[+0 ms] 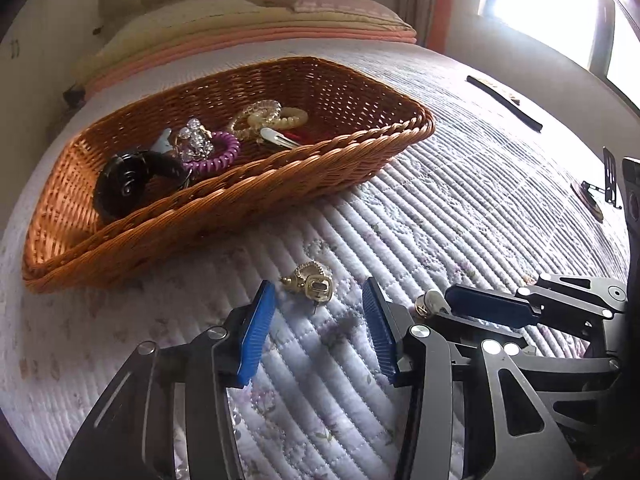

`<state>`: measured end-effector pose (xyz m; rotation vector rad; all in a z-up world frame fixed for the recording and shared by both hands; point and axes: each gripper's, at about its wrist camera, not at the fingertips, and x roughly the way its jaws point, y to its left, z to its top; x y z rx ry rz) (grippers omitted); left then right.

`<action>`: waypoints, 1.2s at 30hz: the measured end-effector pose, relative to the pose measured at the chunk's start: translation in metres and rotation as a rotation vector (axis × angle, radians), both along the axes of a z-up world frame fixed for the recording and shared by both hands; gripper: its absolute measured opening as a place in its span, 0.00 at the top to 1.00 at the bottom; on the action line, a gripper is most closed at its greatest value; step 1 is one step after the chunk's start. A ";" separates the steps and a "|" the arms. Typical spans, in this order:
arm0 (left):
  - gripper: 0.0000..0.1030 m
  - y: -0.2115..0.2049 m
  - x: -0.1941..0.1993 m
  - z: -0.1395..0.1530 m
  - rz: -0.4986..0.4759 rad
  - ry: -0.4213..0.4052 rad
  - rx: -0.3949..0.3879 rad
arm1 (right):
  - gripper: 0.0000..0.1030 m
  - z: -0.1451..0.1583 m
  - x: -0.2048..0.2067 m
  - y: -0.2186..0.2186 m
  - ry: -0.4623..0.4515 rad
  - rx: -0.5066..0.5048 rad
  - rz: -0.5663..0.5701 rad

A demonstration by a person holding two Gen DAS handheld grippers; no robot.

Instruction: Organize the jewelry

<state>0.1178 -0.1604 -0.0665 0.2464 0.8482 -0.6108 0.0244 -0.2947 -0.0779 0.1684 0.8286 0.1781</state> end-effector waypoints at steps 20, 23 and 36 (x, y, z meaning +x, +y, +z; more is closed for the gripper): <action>0.92 0.068 -0.055 0.013 -0.015 0.019 -0.164 | 0.81 0.000 0.000 -0.001 0.001 0.006 0.001; 0.92 0.083 -0.064 0.017 -0.043 0.043 -0.266 | 0.81 -0.001 -0.001 -0.002 0.001 0.011 -0.001; 0.92 0.117 -0.088 0.002 -0.043 0.157 -0.238 | 0.81 -0.001 -0.001 -0.002 0.003 0.014 0.001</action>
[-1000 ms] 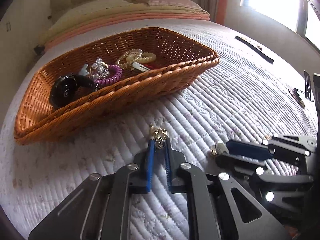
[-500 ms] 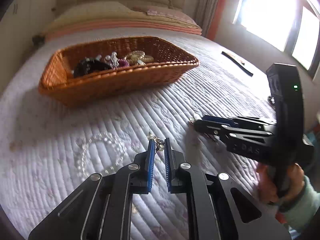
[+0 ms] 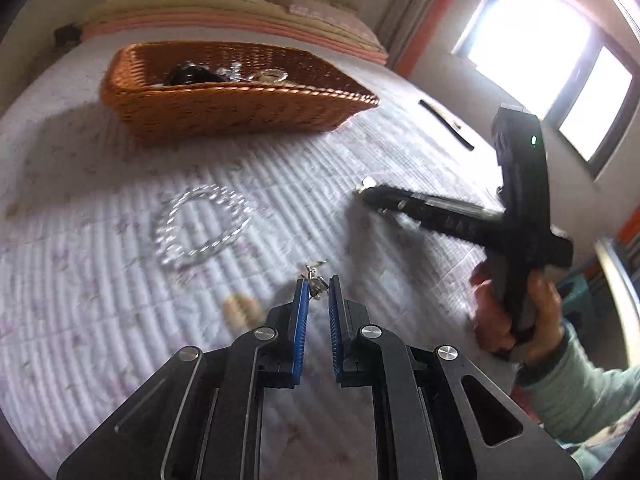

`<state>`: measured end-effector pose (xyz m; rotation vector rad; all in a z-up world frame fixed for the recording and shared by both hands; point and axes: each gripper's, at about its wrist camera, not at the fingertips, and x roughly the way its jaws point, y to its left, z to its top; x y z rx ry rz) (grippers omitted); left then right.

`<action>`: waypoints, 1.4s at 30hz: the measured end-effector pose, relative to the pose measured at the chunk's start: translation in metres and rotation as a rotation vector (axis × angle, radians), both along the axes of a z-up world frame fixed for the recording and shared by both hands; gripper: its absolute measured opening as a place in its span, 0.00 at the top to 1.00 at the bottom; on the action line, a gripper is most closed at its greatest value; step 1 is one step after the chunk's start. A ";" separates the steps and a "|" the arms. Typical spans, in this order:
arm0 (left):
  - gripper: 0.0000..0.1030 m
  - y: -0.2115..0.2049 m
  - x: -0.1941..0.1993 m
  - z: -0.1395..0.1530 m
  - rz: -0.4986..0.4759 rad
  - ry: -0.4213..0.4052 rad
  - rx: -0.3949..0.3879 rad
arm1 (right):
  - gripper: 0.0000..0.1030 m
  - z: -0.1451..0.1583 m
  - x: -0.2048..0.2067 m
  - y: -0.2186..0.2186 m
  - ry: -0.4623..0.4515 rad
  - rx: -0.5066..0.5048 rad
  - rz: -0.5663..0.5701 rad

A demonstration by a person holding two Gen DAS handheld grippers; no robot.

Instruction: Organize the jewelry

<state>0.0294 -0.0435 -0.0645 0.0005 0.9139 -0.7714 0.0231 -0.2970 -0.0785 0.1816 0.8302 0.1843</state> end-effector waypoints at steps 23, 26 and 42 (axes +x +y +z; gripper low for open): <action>0.80 0.011 -0.016 0.002 0.022 -0.044 0.029 | 0.81 0.000 0.000 0.000 0.003 0.013 -0.004; 0.92 0.007 -0.018 -0.003 0.027 -0.049 0.076 | 0.81 -0.001 0.000 -0.001 0.003 0.018 -0.005; 0.91 0.059 -0.007 0.002 0.161 0.032 -0.117 | 0.81 -0.001 0.000 0.000 0.003 0.018 -0.010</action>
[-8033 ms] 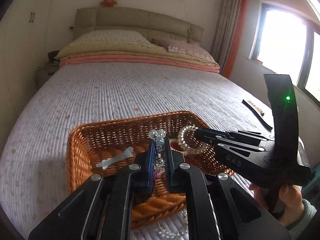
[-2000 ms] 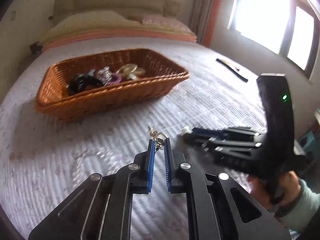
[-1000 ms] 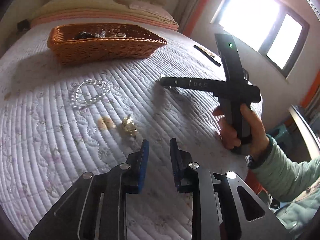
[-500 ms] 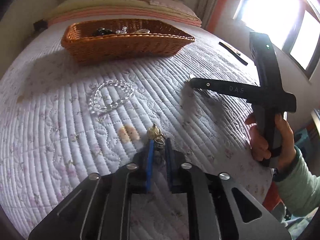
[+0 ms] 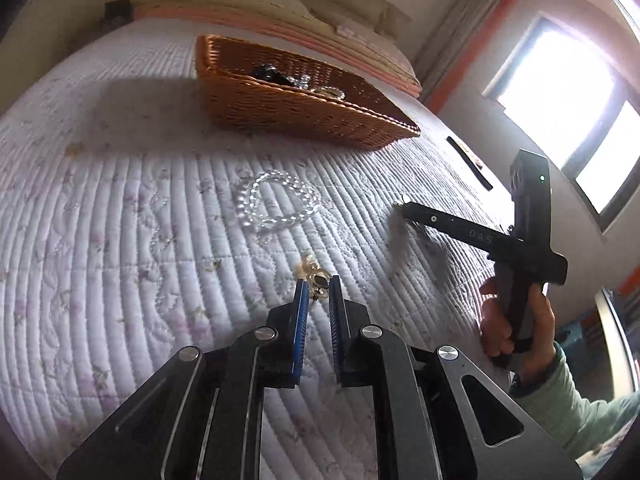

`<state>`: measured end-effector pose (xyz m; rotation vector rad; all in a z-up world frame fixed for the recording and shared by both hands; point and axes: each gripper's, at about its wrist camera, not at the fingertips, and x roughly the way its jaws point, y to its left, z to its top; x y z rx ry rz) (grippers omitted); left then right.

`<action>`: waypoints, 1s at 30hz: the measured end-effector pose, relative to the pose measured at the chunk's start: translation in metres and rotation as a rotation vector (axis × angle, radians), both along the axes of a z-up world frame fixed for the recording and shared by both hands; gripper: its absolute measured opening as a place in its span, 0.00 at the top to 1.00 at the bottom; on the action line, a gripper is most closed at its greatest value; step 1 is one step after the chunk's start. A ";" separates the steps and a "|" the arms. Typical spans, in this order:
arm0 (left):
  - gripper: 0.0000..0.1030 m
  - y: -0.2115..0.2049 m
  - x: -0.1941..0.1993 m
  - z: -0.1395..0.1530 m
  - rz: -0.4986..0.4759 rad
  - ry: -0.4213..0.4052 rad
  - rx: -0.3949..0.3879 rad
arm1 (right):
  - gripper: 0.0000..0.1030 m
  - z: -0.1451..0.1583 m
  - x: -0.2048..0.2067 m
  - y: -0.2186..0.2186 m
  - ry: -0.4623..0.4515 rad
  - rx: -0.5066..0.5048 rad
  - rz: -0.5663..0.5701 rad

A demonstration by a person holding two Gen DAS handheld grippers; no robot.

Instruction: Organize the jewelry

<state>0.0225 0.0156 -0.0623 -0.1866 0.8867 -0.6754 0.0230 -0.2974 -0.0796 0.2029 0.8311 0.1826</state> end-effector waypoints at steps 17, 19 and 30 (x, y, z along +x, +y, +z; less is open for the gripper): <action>0.84 0.013 -0.004 0.006 0.052 0.000 0.011 | 0.81 0.000 0.000 0.001 0.000 -0.004 -0.003; 0.74 0.012 0.003 0.008 0.061 -0.001 0.005 | 0.80 0.000 0.000 0.001 0.000 -0.003 -0.003; 0.87 -0.015 -0.001 0.012 0.067 -0.097 0.116 | 0.80 -0.001 0.000 0.001 0.001 0.002 -0.005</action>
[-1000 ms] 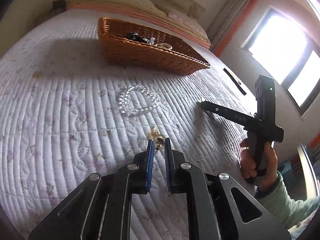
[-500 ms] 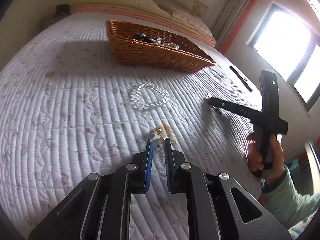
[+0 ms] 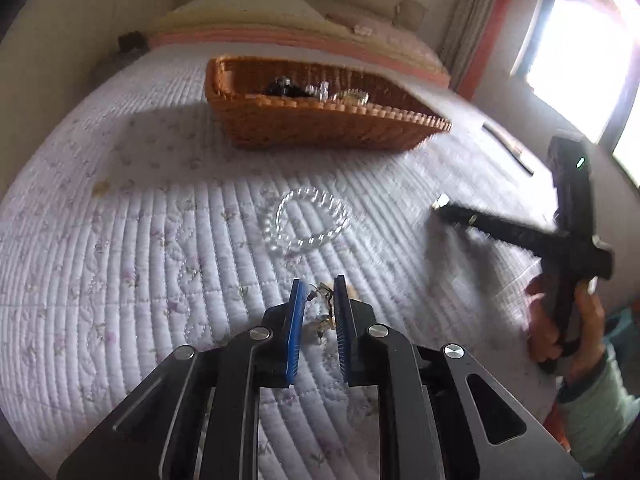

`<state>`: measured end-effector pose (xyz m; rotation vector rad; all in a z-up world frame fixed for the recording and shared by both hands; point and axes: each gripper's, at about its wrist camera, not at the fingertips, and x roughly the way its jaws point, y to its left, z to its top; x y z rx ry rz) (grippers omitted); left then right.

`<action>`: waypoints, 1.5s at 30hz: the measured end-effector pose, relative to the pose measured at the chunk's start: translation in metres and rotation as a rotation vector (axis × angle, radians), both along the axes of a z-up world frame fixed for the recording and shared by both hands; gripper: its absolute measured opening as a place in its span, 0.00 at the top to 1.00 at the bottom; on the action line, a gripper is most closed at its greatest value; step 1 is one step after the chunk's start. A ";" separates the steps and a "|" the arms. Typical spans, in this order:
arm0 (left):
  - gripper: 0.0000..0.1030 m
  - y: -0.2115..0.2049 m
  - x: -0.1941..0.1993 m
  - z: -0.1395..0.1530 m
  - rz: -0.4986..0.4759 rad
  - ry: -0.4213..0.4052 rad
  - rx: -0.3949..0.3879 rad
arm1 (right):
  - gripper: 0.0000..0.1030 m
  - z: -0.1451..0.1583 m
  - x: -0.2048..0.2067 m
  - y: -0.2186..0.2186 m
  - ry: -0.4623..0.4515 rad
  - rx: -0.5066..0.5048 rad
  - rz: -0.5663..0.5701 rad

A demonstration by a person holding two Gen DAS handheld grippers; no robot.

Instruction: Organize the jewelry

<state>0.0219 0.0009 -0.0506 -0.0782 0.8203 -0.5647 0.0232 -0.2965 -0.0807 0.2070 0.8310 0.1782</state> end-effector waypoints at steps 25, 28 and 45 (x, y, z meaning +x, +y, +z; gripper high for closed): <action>0.87 0.050 -0.006 0.018 -0.047 0.034 -0.349 | 0.88 0.009 -0.014 0.012 -0.065 -0.054 -0.002; 0.87 0.041 -0.005 0.019 -0.024 0.014 -0.266 | 0.88 0.011 -0.017 0.012 -0.075 -0.054 0.002; 0.87 0.021 0.000 0.037 -0.081 -0.026 -0.297 | 0.88 0.030 -0.038 0.011 -0.154 -0.039 0.033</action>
